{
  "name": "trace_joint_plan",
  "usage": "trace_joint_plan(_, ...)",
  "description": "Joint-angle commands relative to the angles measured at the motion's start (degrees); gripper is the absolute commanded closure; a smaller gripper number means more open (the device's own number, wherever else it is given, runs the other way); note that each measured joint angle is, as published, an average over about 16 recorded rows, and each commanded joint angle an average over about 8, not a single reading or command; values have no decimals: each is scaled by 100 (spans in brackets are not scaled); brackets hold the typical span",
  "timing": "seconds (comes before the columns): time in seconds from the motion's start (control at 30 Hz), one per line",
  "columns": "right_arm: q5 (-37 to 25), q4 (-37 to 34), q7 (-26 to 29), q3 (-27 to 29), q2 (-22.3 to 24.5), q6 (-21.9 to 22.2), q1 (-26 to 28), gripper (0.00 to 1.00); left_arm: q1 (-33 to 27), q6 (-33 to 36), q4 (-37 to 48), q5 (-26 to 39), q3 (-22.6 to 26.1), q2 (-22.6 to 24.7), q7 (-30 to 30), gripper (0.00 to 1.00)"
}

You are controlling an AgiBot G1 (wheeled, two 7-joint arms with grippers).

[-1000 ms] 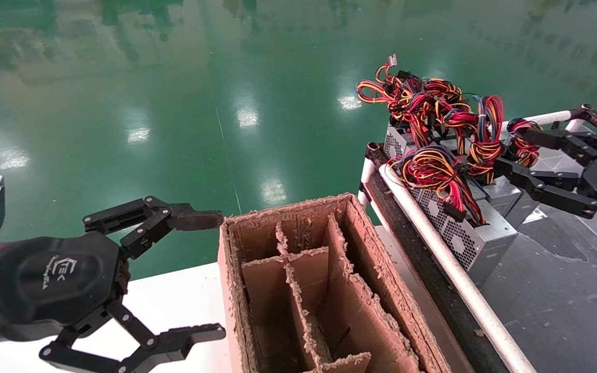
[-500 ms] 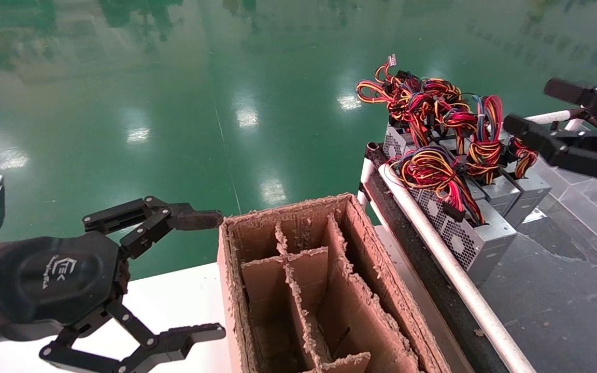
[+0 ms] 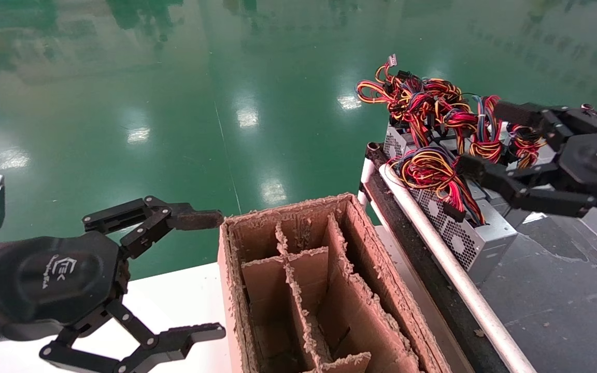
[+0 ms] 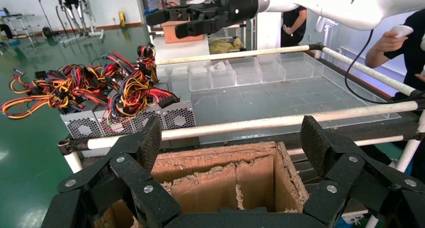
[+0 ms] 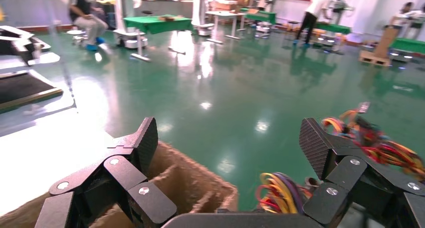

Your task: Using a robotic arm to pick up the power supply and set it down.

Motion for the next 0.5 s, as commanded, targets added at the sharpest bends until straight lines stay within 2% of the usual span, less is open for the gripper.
trace_joint_plan(0.03,22,84,23,-28,-7,-52,-14,0,0,0,0,0,1,0,0,0)
trace_joint_plan(0.5,172,668,187,-223,-58,-417,-109,0,-1,-2,0,-3,5,-2,2,0)
